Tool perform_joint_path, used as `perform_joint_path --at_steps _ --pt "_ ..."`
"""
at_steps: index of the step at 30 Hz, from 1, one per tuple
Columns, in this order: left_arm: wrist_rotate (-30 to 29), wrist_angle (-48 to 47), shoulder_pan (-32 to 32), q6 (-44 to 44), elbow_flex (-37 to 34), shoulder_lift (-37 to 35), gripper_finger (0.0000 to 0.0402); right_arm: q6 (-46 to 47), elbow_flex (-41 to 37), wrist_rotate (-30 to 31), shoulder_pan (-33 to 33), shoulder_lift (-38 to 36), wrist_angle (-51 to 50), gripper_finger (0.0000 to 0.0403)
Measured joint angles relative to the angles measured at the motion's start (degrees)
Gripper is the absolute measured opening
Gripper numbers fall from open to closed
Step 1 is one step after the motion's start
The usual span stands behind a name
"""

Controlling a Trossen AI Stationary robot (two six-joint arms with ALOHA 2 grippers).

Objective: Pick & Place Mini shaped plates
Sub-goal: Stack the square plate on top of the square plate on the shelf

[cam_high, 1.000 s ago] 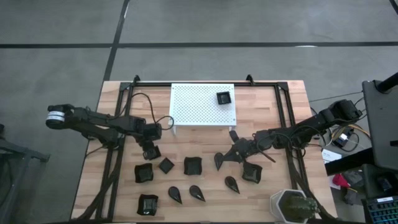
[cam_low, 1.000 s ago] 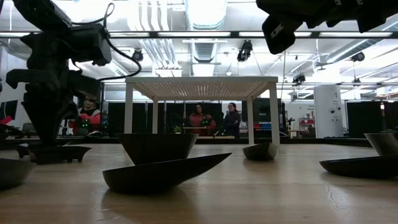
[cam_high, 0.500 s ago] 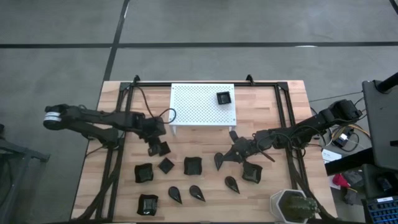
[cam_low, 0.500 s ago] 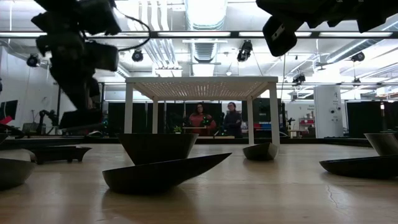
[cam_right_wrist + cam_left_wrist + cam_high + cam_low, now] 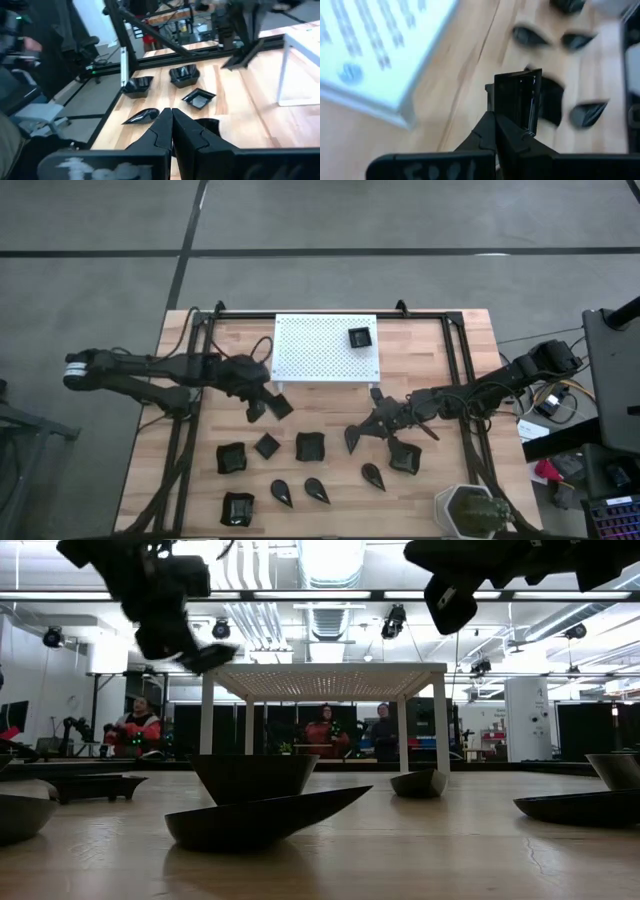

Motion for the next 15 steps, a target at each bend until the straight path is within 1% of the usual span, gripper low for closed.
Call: perform_joint_path --at_steps 4,5,8,10,12,15 --pt "-8.49 4.20 0.00 -3.60 1.34 -0.66 0.0000 2.96 0.00 0.61 -0.11 0.00 0.05 0.0008" --pt "-10.50 5.46 0.02 -3.87 1.51 -0.76 0.0000 3.59 0.00 1.94 -0.11 0.00 0.08 0.0008" --pt "-14.28 9.92 0.00 -4.45 1.71 -0.82 0.0000 3.71 0.00 7.64 -0.13 0.00 1.26 0.0008" --pt "-15.80 13.60 0.00 -4.38 1.71 -0.80 0.0000 3.57 0.02 12.87 -0.13 -0.02 1.84 0.0008" --pt "-18.36 17.82 0.00 -2.45 1.71 -0.80 0.0000 3.42 0.07 18.66 -0.13 -0.02 2.13 0.0008" --pt "-22.99 25.11 0.00 2.37 1.55 -0.71 0.0000 -0.06 0.11 24.07 -0.32 -0.02 5.09 0.0008"
